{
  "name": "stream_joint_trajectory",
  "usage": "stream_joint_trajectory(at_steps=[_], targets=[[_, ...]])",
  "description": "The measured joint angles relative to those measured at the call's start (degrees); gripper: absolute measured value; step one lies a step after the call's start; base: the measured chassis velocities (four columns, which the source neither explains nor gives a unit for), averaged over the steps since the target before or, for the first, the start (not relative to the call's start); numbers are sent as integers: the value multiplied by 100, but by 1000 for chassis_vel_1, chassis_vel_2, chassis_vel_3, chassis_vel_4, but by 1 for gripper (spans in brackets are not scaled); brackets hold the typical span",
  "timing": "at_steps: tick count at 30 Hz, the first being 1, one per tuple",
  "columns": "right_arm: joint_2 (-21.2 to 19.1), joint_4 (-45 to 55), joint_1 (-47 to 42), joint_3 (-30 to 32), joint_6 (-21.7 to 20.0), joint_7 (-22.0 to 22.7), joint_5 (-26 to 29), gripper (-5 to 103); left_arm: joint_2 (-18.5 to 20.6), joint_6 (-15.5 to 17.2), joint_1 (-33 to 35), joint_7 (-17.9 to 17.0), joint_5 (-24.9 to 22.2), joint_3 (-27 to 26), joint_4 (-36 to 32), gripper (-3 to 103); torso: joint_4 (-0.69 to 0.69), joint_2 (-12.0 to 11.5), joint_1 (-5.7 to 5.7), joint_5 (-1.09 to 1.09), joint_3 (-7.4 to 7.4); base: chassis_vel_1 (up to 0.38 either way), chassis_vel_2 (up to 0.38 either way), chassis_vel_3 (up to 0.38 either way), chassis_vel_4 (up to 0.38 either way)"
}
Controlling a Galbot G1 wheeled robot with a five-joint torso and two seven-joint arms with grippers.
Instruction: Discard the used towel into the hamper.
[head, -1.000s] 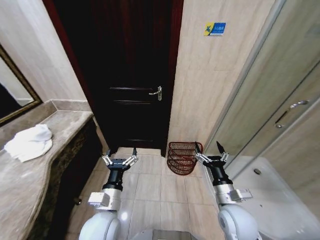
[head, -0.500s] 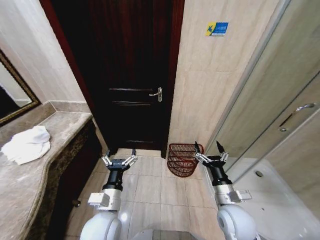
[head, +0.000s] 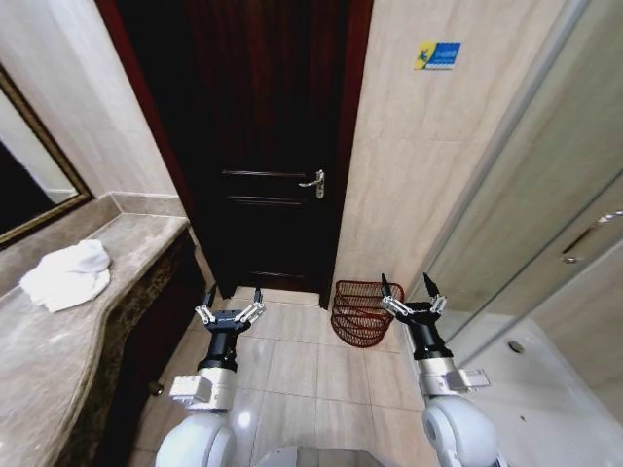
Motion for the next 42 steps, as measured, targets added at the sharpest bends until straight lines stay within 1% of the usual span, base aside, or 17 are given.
stream_joint_trajectory(at_steps=[4,12,18,21,24,39,41,42], targets=[[-21,-49,31,20,5,-20,2,100,0,-38,13,-94,-14,-24,40,100,0,-1,0,0,0,79,77,90,90],[-74,-52,89,3,-53,-103,65,100,0,-103,16,-106,-15,-32,63,100,0,-1,0,-1,0,102,104,115,100],[-124,-111,149,8,-68,-125,167,100,0,-241,24,-112,16,5,118,100,1,-1,0,0,0,133,136,125,135],[-137,-124,159,6,-72,-125,182,100,0,-246,23,-111,23,7,119,100,1,-1,0,0,0,100,105,104,82],[-138,-128,151,5,-73,-125,184,100,0,-280,19,-121,11,5,126,100,-2,-1,0,1,0,84,80,80,69],[-98,-87,82,-5,-66,-121,172,100,0,-290,10,-161,-42,26,127,100,1,-1,0,0,0,116,107,108,109],[-91,-93,69,-8,13,-100,172,100,0,-287,11,-225,8,13,127,100,0,-1,0,-1,0,126,132,139,139],[-93,-100,64,-9,48,-100,175,100,0,-286,5,-318,104,-10,135,100,1,-1,0,1,0,114,125,118,126]])
